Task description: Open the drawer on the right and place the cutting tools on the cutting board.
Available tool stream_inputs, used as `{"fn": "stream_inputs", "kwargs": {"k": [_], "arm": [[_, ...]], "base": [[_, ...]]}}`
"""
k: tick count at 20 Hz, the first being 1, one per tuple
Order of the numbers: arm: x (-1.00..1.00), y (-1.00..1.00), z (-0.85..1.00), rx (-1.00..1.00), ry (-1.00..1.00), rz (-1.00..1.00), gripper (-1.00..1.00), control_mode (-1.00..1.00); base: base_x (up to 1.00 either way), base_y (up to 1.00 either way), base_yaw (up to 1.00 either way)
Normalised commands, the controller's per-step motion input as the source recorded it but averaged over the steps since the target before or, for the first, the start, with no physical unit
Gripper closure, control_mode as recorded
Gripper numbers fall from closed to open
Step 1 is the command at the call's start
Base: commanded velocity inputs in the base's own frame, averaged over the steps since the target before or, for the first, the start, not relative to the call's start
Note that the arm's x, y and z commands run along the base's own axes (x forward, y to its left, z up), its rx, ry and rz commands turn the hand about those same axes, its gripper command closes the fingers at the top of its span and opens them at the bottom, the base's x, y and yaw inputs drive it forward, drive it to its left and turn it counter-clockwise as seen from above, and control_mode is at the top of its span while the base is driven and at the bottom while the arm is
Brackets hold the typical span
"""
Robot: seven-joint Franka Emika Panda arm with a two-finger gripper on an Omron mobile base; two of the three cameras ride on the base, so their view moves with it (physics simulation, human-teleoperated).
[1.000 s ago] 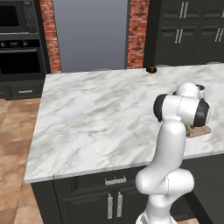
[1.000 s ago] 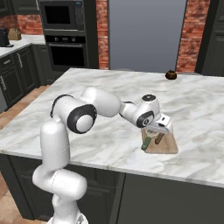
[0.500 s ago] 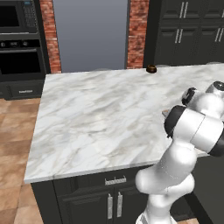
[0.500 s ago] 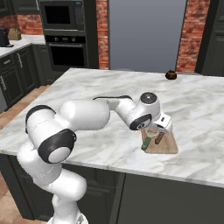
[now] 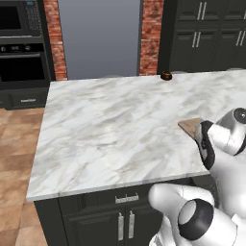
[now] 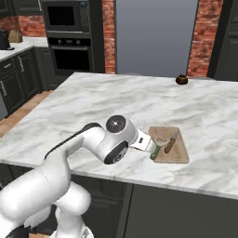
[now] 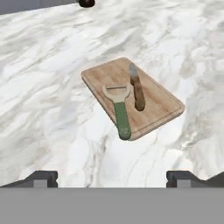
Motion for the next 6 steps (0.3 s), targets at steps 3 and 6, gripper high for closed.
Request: {"fn": "stream_inputs", "kwargs": {"k": [3,6], "arm": [[-1.0,1.0,0.94,-0.12,-0.1,0.0,-1.0,-1.0],[-1.0,0.83,1.0,-0.11,-0.22,0.04,-1.0,-1.0]], "base": [[0.0,0.0,0.0],[0.0,0.0,0.0]]}}
